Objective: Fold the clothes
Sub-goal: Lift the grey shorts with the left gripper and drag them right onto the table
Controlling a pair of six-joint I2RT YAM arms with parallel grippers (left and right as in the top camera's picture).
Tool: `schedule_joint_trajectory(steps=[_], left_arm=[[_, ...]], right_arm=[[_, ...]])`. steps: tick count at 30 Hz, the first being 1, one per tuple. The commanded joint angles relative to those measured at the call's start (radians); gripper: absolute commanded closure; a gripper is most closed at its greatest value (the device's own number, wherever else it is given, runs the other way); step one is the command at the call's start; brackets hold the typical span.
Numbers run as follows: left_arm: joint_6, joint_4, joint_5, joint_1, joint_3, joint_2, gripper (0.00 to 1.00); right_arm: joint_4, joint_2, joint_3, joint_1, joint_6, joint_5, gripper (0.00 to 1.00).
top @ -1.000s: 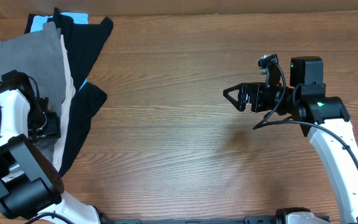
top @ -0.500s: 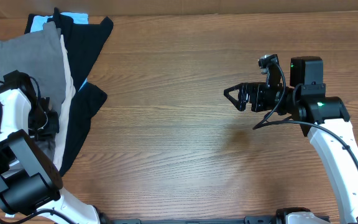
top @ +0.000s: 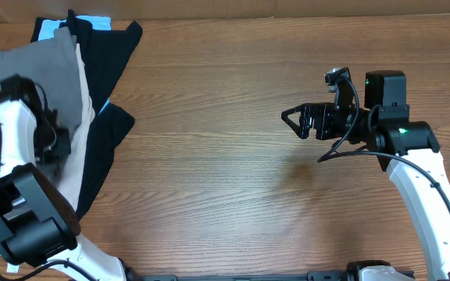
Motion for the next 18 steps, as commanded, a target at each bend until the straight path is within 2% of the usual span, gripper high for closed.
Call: schedule_joint_trajectory(steps=[1,7,13,18], left_arm=[[-0.096,-0.061,0.011,-0.055,0.185,-0.001,0.96],[-0.122,-0.215,0.143,-0.178,0.42,-0.001,0.96],[-0.15,-0.314,0.164,-0.381,0.557,-0.001,0.96],[-0.166,-0.276,0.252,-0.583,0.579,0.0,0.96]], right_arm=[[0.008,0.0,0.024,0.006,0.0,0.003,0.01],[0.016,0.0,0.032,-0.016,0.005,-0.002,0.13],[-0.04,-0.017,0.088,-0.116,0.05,-0.042,0.13],[-0.114,-0.051,0.135,-0.227,0.05,-0.084,0.14]])
